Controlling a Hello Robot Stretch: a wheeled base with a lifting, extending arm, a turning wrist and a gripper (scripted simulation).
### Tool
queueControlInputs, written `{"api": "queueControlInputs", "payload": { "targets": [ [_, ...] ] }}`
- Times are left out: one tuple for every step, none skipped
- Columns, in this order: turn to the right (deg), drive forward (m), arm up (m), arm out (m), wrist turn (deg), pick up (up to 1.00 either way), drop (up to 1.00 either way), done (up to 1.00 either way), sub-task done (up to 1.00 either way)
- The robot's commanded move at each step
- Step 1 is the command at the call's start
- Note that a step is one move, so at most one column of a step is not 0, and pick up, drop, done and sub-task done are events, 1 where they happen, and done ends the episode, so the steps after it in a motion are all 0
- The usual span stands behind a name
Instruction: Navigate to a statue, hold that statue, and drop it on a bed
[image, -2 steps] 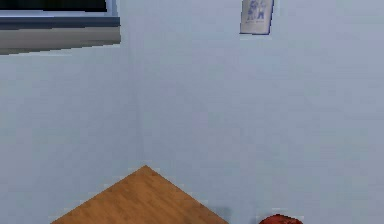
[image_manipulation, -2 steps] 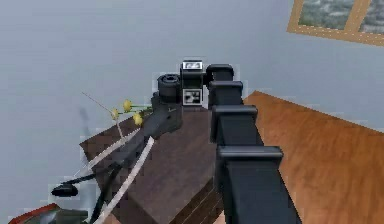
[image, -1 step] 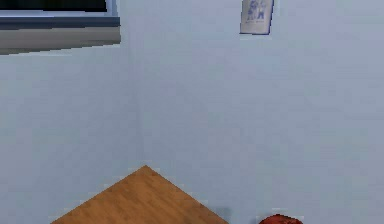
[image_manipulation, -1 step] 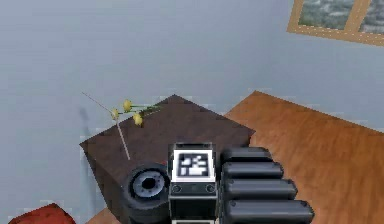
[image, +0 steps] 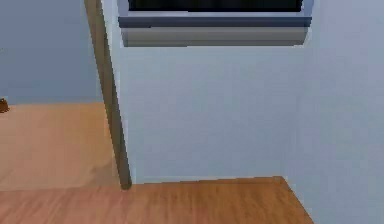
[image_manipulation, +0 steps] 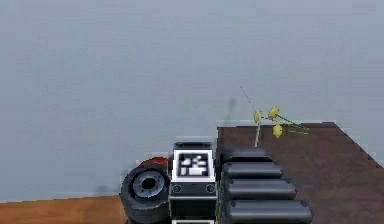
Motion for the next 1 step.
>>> {"api": "queueControlInputs", "payload": {
  "targets": [
    [-45.0, 0.00, 0.00, 0.00, 0.0, 0.00, 0.00, 0.00, 0.00]
  ]
}}
